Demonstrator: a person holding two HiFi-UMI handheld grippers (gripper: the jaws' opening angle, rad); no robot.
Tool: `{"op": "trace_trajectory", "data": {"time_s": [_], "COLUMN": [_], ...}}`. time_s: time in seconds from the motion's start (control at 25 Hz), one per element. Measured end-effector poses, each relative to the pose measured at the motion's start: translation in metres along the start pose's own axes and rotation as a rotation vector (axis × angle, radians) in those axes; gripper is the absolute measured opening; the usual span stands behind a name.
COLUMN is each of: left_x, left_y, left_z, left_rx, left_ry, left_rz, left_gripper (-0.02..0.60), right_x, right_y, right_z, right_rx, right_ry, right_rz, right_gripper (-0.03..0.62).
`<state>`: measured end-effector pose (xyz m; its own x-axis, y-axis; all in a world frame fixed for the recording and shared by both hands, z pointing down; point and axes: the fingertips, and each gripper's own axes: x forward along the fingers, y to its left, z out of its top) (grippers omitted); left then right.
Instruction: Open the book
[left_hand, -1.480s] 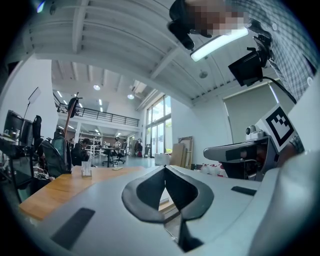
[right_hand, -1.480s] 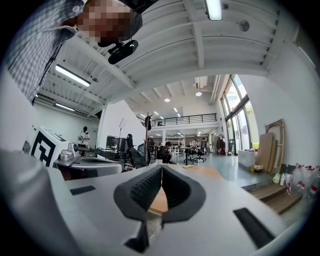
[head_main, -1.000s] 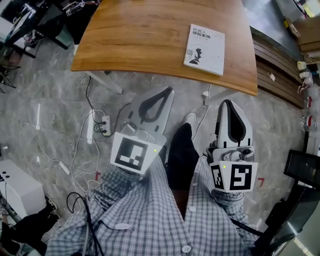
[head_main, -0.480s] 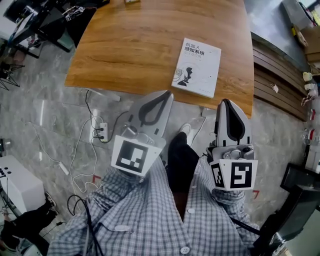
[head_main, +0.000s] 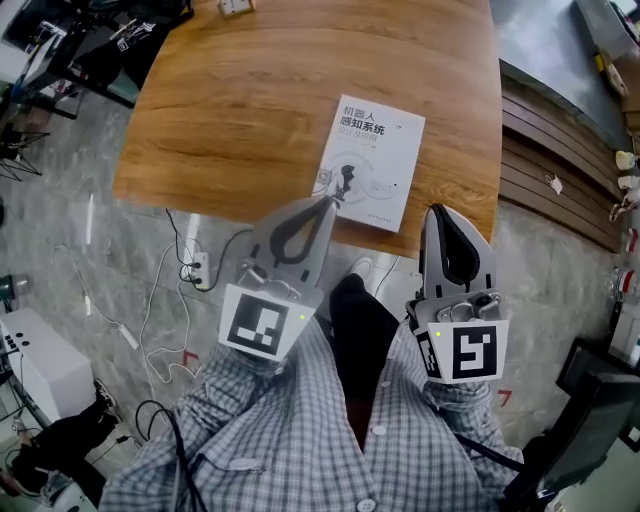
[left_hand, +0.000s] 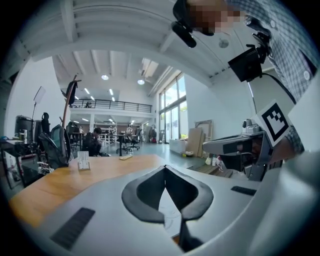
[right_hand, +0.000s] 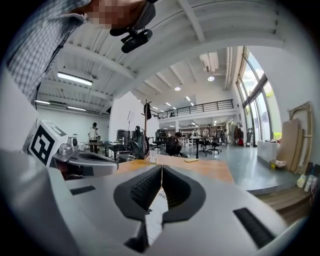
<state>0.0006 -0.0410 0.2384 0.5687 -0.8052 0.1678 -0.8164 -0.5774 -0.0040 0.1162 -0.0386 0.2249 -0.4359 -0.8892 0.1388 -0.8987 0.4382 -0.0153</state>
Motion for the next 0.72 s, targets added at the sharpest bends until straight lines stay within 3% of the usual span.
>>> {"op": "trace_trajectory", "data": {"time_s": [0.36, 0.72], "left_x": [0.036, 0.053], "left_y": [-0.003, 0.004], "left_z": [-0.053, -0.112], "left_rx": [-0.016, 0.015], "left_ry": [0.127, 0.247], "left_rz": [0.007, -0.029], "left_gripper": [0.009, 0.009], "right_x": [0.022, 0.044], "right_y": [-0.029, -0.052], "right_z": [-0.058, -0.144], "right_rx": [0.022, 0.207], "right_ry": [0.140, 0.304], "right_rz": [0.060, -0.046], "right_gripper": [0.020, 0.020]}}
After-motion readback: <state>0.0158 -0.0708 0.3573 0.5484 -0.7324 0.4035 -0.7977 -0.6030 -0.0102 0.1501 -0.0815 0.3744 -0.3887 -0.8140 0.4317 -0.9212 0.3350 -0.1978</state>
